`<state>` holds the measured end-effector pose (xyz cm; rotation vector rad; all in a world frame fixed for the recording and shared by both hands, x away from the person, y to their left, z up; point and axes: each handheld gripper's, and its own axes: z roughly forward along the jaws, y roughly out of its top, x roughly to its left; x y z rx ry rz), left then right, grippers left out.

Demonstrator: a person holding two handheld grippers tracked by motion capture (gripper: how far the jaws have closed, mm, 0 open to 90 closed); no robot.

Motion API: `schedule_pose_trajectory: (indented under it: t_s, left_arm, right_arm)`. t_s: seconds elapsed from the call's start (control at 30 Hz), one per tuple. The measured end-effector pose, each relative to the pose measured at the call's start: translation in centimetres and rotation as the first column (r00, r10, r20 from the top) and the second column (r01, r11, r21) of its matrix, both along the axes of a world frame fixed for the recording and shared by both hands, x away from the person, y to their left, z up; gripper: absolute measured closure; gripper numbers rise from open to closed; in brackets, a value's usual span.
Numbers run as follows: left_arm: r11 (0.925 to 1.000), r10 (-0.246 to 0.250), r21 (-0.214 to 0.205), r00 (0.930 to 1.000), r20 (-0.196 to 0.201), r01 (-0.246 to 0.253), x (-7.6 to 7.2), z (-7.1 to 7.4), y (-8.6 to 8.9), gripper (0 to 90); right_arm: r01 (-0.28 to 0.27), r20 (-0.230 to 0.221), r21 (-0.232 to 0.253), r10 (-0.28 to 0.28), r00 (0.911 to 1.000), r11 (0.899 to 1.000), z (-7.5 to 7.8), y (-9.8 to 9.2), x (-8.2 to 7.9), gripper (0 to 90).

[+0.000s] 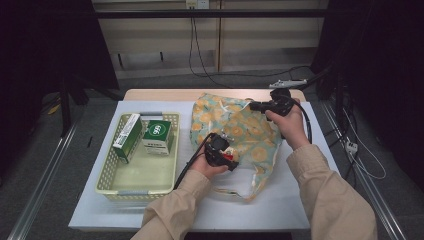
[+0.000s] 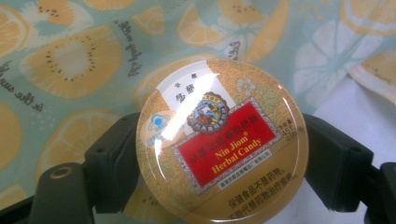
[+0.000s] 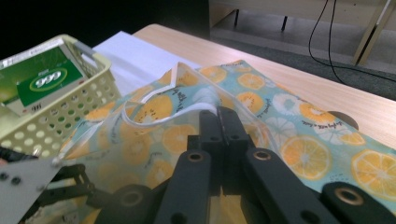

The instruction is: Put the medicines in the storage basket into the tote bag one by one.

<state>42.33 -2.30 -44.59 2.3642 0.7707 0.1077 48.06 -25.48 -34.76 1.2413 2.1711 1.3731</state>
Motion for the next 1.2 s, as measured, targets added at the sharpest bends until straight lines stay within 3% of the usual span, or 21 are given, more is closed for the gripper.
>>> schedule_pose_trajectory:
  t_s: [0.17,0.33,0.63,0.73,0.87,1.0,1.1,1.2]
  left_arm:
    - [0.9996,0.012,-0.026,0.9997,-0.021,-0.012,0.2,0.3,0.2,20.9]
    - [0.9967,0.033,-0.074,0.9994,0.009,-0.032,0.3,1.3,0.4,20.9]
    - [0.9942,0.067,-0.087,0.9965,0.05,-0.062,1.4,3.4,0.0,20.8]
    - [0.9905,0.08,-0.116,0.9953,0.054,-0.074,2.2,3.8,-0.1,20.8]
    - [0.9914,0.067,-0.117,0.9955,0.066,-0.059,3.2,3.8,-0.5,20.9]
    - [0.9933,0.056,-0.104,0.9972,0.049,-0.051,4.4,3.5,-1.2,20.8]
    - [0.99,0.079,-0.121,0.9955,0.052,-0.072,5.4,3.0,-1.6,20.7]
    - [0.9852,0.107,-0.145,0.989,0.103,-0.091,6.3,2.6,-1.7,19.8]
  right_arm:
    - [-0.016,-0.011,-0.007,0.016,0.9998,1.0,-0.4,0.5,0.2,90.0]
    - [-0.026,-0.026,-0.015,0.026,0.9993,1.0,-1.3,1.0,0.3,90.0]
    - [-0.032,-0.038,-0.004,0.032,0.9988,0.999,-2.1,1.4,0.8,90.0]
    - [-0.034,-0.041,-0.005,0.033,0.9986,0.999,-2.2,1.5,0.8,90.0]
    - [-0.035,-0.046,-0.003,0.035,0.9983,0.999,-2.5,1.5,1.0,90.0]
    - [-0.035,-0.056,-0.004,0.034,0.9979,0.999,-2.7,1.6,1.1,90.0]
    - [-0.03,-0.058,0.002,0.03,0.9979,1.0,-2.8,1.8,1.2,90.0]
    - [-0.034,-0.06,0.004,0.035,0.9976,0.999,-2.9,1.9,1.3,90.0]
